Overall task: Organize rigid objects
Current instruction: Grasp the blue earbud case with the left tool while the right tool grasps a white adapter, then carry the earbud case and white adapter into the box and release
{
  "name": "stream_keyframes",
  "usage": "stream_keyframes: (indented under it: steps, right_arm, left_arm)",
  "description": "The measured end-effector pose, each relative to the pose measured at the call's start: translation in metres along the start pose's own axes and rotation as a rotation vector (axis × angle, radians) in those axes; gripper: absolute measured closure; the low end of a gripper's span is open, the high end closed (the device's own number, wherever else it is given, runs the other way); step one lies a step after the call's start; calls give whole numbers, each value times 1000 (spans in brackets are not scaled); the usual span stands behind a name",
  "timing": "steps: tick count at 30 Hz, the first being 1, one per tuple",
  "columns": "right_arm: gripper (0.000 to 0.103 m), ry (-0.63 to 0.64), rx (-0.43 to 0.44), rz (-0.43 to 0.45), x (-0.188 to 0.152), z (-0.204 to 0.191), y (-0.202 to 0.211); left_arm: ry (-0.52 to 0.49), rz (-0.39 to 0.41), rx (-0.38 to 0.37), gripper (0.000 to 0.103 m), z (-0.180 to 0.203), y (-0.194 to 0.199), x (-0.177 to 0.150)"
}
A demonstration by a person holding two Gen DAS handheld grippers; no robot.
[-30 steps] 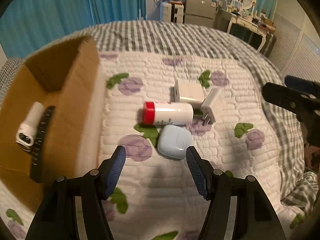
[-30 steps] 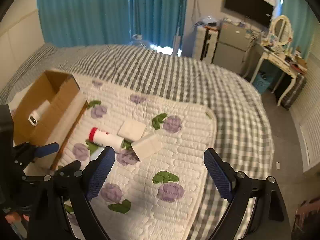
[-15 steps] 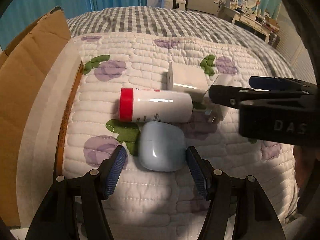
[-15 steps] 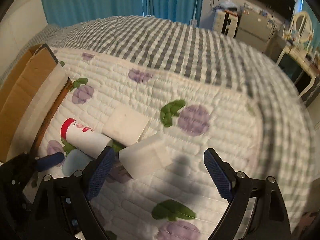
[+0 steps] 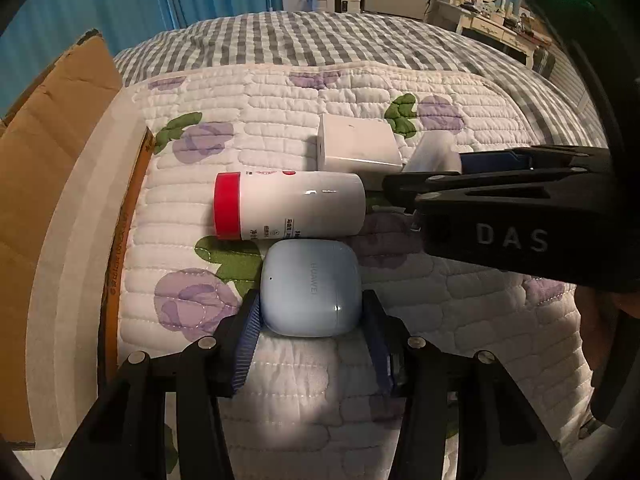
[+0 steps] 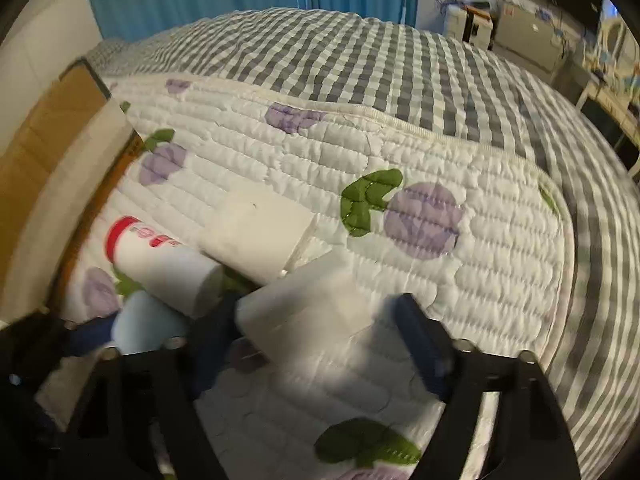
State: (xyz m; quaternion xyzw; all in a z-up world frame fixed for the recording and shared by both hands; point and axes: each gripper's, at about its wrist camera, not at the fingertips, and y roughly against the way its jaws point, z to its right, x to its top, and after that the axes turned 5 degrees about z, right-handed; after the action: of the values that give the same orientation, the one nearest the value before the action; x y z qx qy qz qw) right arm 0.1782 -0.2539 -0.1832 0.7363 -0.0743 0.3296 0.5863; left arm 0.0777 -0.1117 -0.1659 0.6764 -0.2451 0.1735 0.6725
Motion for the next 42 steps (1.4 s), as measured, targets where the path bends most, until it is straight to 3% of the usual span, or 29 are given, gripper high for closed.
stream_keyframes:
  steps: [21,35,42]
  right_arm:
    - [39,-34,-54,76,-18,10,61]
    - [39,-14,-161,116,-24,-19,141]
    - [39,80,-213,168,3,-61,188]
  left_arm:
    - [75,27,-46,53,-15,40,6]
    - [86,171,-113,53,-47,122,32]
    - [115,262,-97,53,-90,170,52]
